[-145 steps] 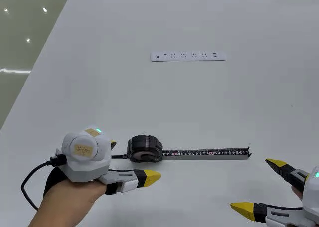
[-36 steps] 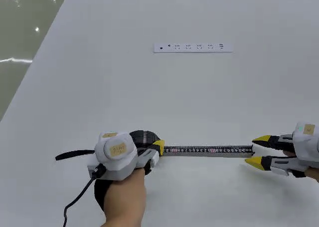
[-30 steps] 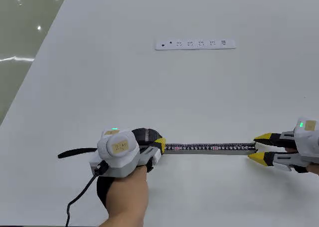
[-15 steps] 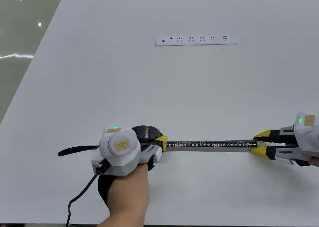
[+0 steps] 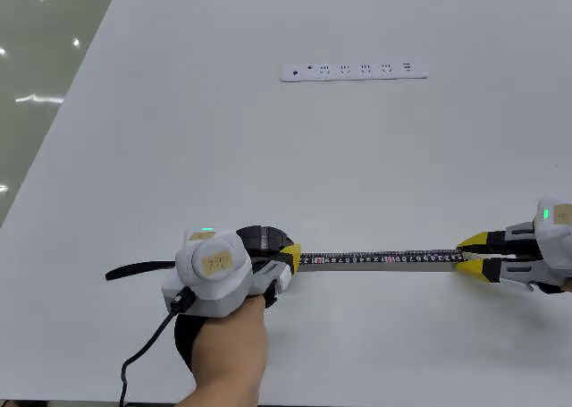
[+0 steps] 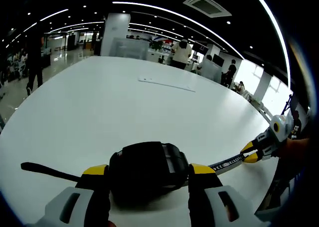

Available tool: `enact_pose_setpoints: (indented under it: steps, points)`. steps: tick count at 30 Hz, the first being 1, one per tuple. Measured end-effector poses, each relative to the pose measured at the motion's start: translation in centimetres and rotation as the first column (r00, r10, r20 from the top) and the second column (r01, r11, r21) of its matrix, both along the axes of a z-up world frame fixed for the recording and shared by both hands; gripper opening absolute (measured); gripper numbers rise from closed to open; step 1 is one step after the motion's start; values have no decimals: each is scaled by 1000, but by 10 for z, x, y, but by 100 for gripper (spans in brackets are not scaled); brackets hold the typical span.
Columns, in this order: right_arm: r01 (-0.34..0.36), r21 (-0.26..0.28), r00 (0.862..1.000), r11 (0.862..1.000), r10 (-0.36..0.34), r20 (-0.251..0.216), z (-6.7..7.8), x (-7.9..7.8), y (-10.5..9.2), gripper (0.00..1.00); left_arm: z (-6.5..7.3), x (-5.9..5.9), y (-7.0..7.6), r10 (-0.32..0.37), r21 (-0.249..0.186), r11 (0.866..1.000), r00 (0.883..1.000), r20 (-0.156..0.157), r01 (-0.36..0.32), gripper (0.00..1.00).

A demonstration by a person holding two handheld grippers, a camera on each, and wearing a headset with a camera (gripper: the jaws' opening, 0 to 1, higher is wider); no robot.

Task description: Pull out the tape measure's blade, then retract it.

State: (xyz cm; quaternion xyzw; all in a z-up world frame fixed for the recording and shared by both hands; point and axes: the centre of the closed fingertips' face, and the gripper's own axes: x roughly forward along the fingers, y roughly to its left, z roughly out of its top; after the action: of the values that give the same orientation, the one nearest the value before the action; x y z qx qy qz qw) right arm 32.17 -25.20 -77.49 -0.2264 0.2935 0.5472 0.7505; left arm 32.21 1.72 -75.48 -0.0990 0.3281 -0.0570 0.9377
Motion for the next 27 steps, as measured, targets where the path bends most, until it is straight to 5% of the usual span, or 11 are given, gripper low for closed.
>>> enact_pose_setpoints:
  steps: [20, 27]
  points:
    - [80, 30, 997, 996, -80, 10, 0, -13, -2, 10, 1, -3, 0, 4, 6, 1000, 1000, 11, -4, 60]
    - [70, 9, 997, 997, -70, 25, -1, -10, -4, 9, -1, -2, -1, -29, 30, 999, 999, -28, 30, 58]
